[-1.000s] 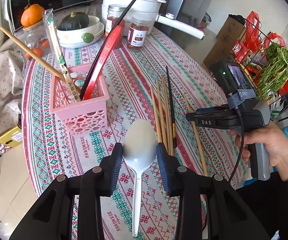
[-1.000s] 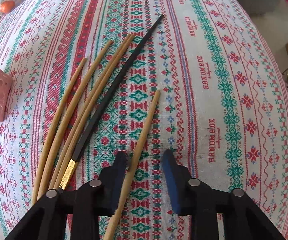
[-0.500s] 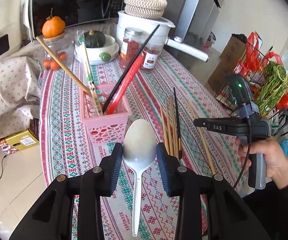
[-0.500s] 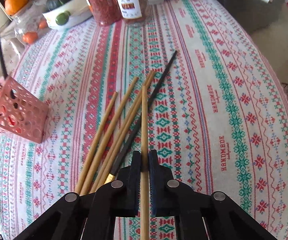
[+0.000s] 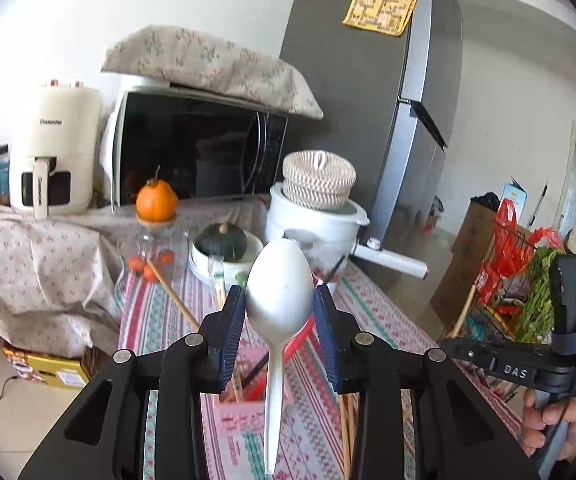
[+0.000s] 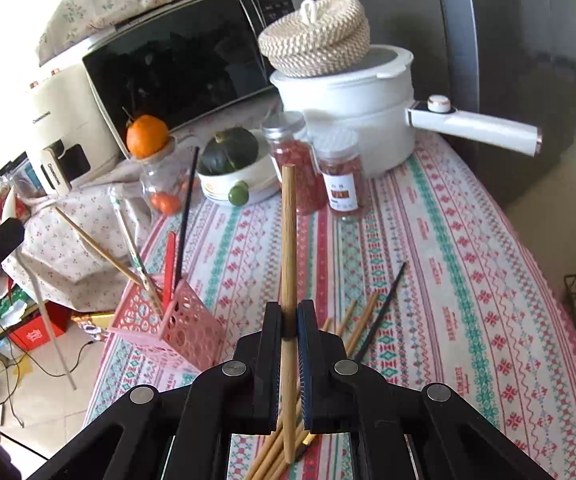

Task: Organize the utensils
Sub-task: 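Carry the white spoon toward the pink basket with the left tool while the right tool grasps a wooden chopstick, then drop the white spoon into the basket with the left tool while the right tool lowers its chopstick in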

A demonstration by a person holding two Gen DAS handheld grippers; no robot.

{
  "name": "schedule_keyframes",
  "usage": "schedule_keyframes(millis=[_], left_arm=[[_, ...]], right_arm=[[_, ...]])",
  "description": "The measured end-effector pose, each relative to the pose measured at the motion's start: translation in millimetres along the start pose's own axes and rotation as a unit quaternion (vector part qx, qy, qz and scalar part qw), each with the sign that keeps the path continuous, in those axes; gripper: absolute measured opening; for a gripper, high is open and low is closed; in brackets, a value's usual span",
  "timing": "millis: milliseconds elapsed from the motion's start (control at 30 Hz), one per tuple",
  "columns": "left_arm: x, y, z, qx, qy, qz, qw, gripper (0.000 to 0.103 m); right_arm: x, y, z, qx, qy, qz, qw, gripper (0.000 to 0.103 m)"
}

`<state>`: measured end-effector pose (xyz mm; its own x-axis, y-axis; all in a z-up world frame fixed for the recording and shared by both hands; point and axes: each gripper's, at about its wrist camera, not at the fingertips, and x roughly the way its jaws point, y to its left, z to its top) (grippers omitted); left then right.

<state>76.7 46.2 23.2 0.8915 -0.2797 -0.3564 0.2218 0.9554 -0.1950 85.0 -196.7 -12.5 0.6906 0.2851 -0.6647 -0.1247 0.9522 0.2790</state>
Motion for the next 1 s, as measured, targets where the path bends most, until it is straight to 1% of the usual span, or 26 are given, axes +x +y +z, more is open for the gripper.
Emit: schedule_keyframes(millis=[67,200,300,400,533,633,700,800,1000], left_arm=[[9,-2,2,0.007,-0.023,0.010,0.9997,0.037],[33,-6,1,0.019,-0.055,0.030,0.9979,0.037],[50,-6,-2,0.029,-0.065,0.052,0.9961,0.037],[66,-2,-7,0.027,-0.064,0.065,0.9955,0.037],[84,9,-20,0.013,-0.033,0.080,0.9962,0.038],[90,17,-25,0.000,-0.001,0.077,0.9970,0.038],[89,19,-28,-0.009,0.015,0.072,0.9972,0.039],[84,20,-31,-0.019,0.044,0.059,0.9971,0.043],[63,23,-38,-0.018,0.089,0.048,0.9947,0.046]], right_arm=[[-2,6,5,-0.008,-0.007,0.001,1.000,0.006],[-2,11,8,-0.010,-0.011,0.009,1.000,0.006],[1,12,10,-0.006,-0.010,0.015,1.000,0.006],[4,13,11,-0.006,-0.010,0.015,1.000,0.006],[8,15,11,-0.002,-0.006,0.015,1.000,0.006],[9,17,11,-0.002,-0.004,0.017,1.000,0.006],[9,19,11,-0.003,-0.004,0.019,1.000,0.006],[8,23,13,-0.005,-0.006,0.023,1.000,0.006],[3,34,18,-0.003,-0.020,0.036,0.999,0.006]])
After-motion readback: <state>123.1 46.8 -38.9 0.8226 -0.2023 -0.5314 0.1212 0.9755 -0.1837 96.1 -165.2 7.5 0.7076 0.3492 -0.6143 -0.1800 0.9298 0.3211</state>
